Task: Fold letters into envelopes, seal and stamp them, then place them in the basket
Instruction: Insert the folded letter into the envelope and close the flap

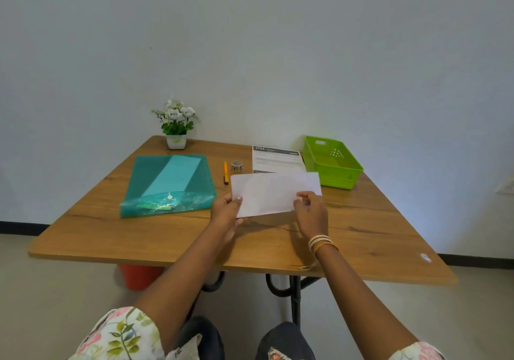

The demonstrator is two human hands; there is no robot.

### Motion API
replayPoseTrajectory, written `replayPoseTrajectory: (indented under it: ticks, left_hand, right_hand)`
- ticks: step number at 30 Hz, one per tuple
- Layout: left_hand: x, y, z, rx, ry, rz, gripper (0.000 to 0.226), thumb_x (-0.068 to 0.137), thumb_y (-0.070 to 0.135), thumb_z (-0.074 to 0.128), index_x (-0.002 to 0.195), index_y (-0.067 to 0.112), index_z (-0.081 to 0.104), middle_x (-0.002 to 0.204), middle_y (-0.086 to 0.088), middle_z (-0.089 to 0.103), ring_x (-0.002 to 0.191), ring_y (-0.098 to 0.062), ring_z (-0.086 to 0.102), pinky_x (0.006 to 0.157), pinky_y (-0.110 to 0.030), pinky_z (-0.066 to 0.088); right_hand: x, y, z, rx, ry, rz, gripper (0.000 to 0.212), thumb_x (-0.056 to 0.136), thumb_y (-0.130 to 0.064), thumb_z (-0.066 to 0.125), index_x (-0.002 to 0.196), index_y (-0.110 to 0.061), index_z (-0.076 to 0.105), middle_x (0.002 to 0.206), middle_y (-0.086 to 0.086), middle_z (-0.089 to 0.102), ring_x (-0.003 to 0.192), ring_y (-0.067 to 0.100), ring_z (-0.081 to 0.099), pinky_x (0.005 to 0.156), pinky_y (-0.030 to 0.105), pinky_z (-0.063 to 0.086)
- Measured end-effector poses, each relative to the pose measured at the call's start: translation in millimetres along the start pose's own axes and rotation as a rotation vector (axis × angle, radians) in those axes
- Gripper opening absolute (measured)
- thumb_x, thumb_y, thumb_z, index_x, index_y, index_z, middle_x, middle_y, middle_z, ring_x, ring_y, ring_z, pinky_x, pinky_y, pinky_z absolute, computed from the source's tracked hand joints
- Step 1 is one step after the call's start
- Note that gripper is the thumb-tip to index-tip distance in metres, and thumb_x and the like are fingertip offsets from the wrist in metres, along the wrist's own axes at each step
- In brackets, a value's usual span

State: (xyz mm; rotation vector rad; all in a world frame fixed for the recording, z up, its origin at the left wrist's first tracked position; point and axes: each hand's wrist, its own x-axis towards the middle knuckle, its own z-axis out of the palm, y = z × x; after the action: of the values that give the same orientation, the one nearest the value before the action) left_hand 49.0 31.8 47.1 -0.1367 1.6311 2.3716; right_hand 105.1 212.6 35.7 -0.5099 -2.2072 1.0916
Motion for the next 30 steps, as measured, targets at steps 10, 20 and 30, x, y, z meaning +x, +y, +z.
replayPoseTrajectory:
  ticks: [10, 20, 30]
  left_hand:
    - [22.3, -0.2, -22.7, 0.656, 0.147, 0.113, 0.047, 0.090, -0.002, 0.057, 0.136, 0.005, 0.047, 0.127, -0.015, 0.057, 0.108, -0.029, 0.059, 0.088, -0.040, 0.054]
    - [9.0, -36.2, -4.1, 1.458, 0.051, 0.593, 0.049, 0.097, 0.034, 0.046, 0.144, 0.024, 0.041, 0.160, -0.005, 0.018, 0.148, -0.020, 0.010, 0.119, -0.046, 0.000]
    - [50.6, -25.3, -14.2, 1.651, -0.179, 0.555, 0.059, 0.098, 0.053, 0.030, 0.150, 0.024, 0.026, 0.160, -0.004, 0.018, 0.148, -0.021, 0.013, 0.119, -0.048, 0.007]
  right_hand:
    - [-17.6, 14.4, 15.1, -0.578, -0.482, -0.086, 0.052, 0.095, -0.049, 0.043, 0.143, -0.028, 0.041, 0.151, 0.006, 0.038, 0.138, 0.024, 0.035, 0.113, 0.039, 0.031]
    - [-26.0, 12.9, 29.7, -0.783, -0.425, -0.175, 0.052, 0.098, -0.052, 0.030, 0.146, -0.031, 0.035, 0.151, 0.010, 0.036, 0.138, 0.027, 0.033, 0.111, 0.041, 0.033]
    - [18.5, -23.7, 46.5, -0.715, -0.241, -0.176, 0.030, 0.088, -0.029, 0.047, 0.097, -0.017, 0.073, 0.097, 0.007, 0.070, 0.091, 0.026, 0.063, 0.077, 0.032, 0.053]
